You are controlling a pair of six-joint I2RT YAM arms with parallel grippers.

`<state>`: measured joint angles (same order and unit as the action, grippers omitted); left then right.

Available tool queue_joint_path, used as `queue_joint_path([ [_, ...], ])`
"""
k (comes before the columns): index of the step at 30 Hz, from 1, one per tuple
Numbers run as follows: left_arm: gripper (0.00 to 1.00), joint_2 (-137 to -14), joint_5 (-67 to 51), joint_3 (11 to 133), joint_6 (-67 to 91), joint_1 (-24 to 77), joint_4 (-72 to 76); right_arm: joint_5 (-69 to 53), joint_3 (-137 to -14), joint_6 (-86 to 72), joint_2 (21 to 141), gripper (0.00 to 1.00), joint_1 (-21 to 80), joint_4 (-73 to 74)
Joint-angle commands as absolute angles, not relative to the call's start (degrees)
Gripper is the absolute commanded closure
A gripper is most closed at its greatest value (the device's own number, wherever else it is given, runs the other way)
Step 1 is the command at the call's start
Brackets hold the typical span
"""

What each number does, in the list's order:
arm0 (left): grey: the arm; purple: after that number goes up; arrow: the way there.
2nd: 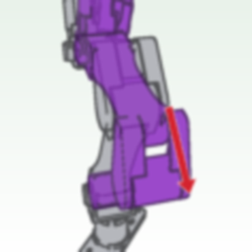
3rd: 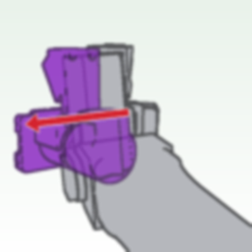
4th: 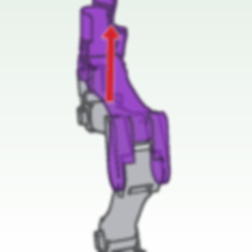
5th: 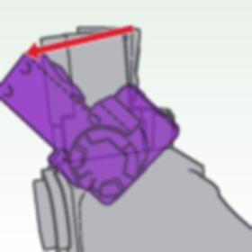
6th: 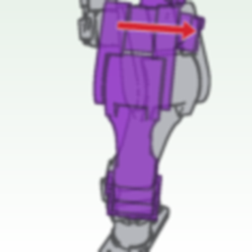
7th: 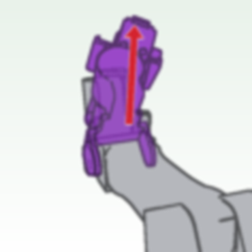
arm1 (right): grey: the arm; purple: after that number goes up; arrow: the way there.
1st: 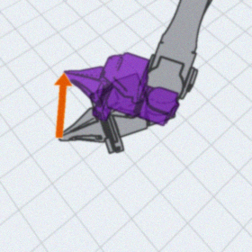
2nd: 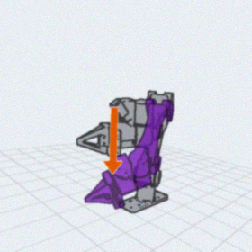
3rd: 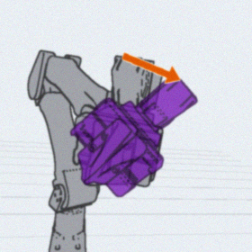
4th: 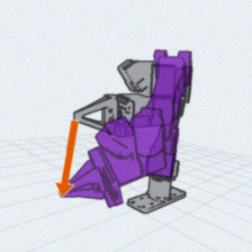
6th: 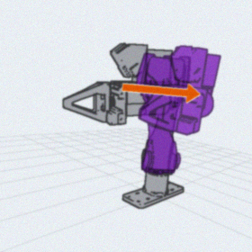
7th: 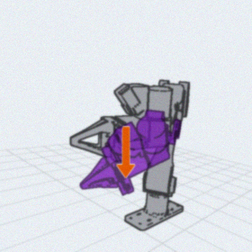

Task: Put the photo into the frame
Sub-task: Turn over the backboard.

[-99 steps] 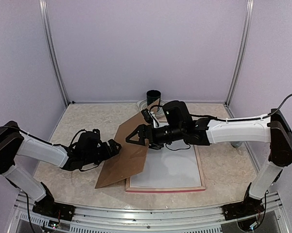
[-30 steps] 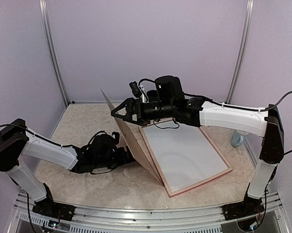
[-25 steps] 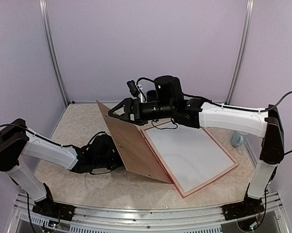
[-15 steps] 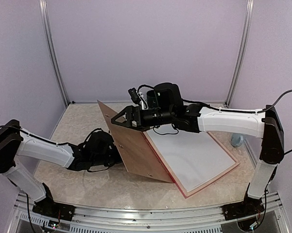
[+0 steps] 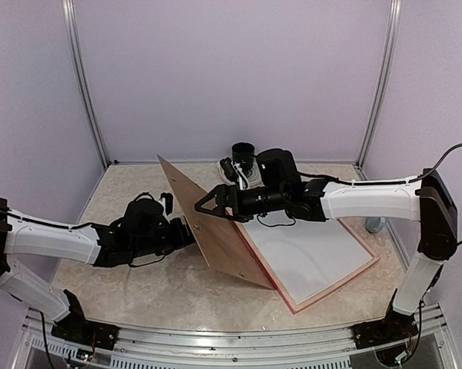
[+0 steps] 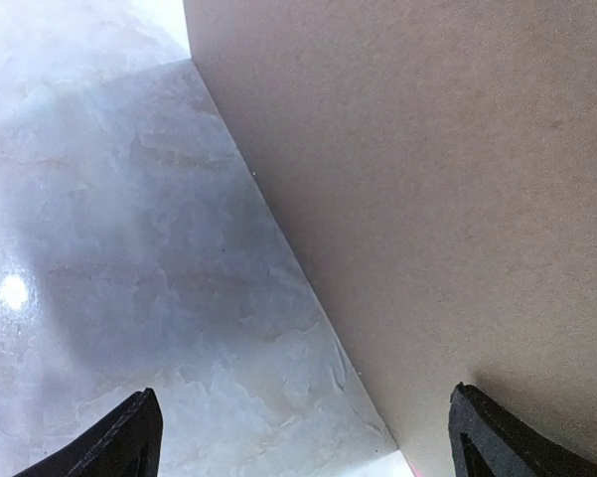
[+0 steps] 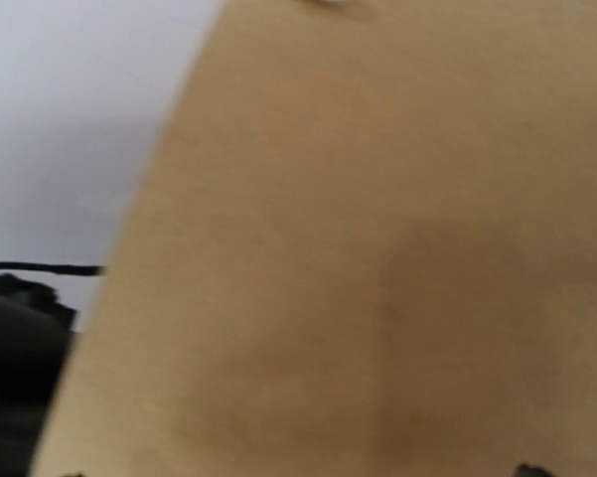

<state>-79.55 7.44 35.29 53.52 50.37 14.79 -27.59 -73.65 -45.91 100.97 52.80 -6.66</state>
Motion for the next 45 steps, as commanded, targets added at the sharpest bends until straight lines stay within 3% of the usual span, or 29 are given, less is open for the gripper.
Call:
queue_joint_path([
  [1,0.01,-76.0,7.9,35.1,52.8,50.0,16.0,-27.2,-71.2,-45.9,98.0,0.07,51.5,-9.9],
  [17,0.01,-67.8,6.2,34.4,58.4,51.5,18.4,-28.7,-63.4,-46.6,97.6,0.07,47.5,-15.5],
  [45,0.01,-61.5,6.6,34.8,64.8,52.3,19.1,-29.5,-61.0,-46.5,98.8,0.07,46.8,-16.3],
])
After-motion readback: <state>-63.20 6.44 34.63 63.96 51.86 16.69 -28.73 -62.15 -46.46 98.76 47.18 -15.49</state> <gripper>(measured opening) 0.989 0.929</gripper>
